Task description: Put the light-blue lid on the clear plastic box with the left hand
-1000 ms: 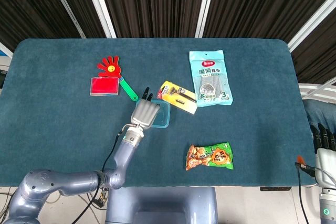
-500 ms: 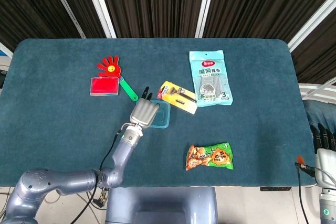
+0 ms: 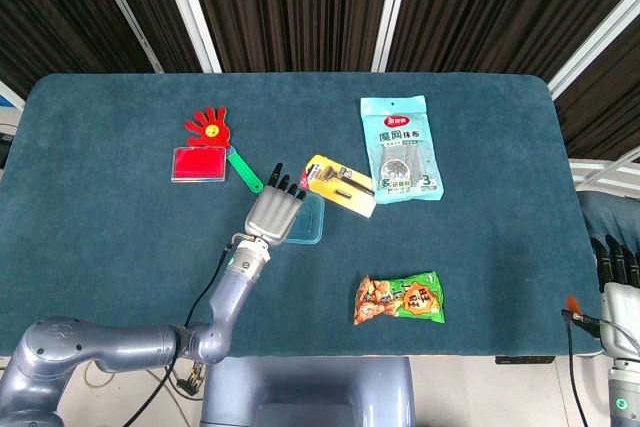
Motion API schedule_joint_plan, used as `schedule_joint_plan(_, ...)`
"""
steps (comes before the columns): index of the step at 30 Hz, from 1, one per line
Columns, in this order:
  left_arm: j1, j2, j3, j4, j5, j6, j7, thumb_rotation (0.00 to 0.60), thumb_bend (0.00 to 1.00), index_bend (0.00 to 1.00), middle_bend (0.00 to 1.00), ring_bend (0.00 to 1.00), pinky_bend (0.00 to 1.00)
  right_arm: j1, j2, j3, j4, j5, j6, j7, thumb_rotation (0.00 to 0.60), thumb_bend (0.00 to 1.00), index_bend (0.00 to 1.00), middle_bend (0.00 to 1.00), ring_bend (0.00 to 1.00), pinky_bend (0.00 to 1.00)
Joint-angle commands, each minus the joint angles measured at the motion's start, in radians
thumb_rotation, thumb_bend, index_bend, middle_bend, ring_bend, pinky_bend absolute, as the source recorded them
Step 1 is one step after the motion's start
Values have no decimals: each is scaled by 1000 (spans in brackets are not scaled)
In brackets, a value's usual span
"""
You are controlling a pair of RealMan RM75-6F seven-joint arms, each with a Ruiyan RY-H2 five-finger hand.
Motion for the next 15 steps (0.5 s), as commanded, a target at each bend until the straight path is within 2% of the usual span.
schedule_joint_plan(1, -8, 22, -15, -35, -28, 9, 25, 600, 327, 291, 252, 135, 8, 0, 0, 0, 0, 1, 0, 0, 600, 353, 15, 14, 0, 0)
schedule_joint_plan(4, -19, 31, -31, -47, -39, 1, 20, 600, 329, 332, 264, 135, 9, 1, 0, 2, -1, 4, -1, 0, 600, 353, 15, 14, 0, 0)
schedule_joint_plan(7, -36, 24, -52, -28, -30, -15, -9, 600, 355, 445, 312, 141, 13, 1, 0, 3, -2, 8, -3, -1, 600, 353, 15, 14, 0, 0)
schedule_joint_plan(10, -63, 6, -77, 14, -25, -36, -35, 600, 429, 547, 372, 156, 25, 1, 0, 5, -2, 10, -2, 2, 600, 353, 15, 14, 0, 0)
schedule_joint_plan(15, -111, -37, -107, 105, -12, -50, -59, 600, 524, 643, 492, 182, 48, 0, -1, 4, 0, 14, -5, 4, 600, 353, 15, 14, 0, 0)
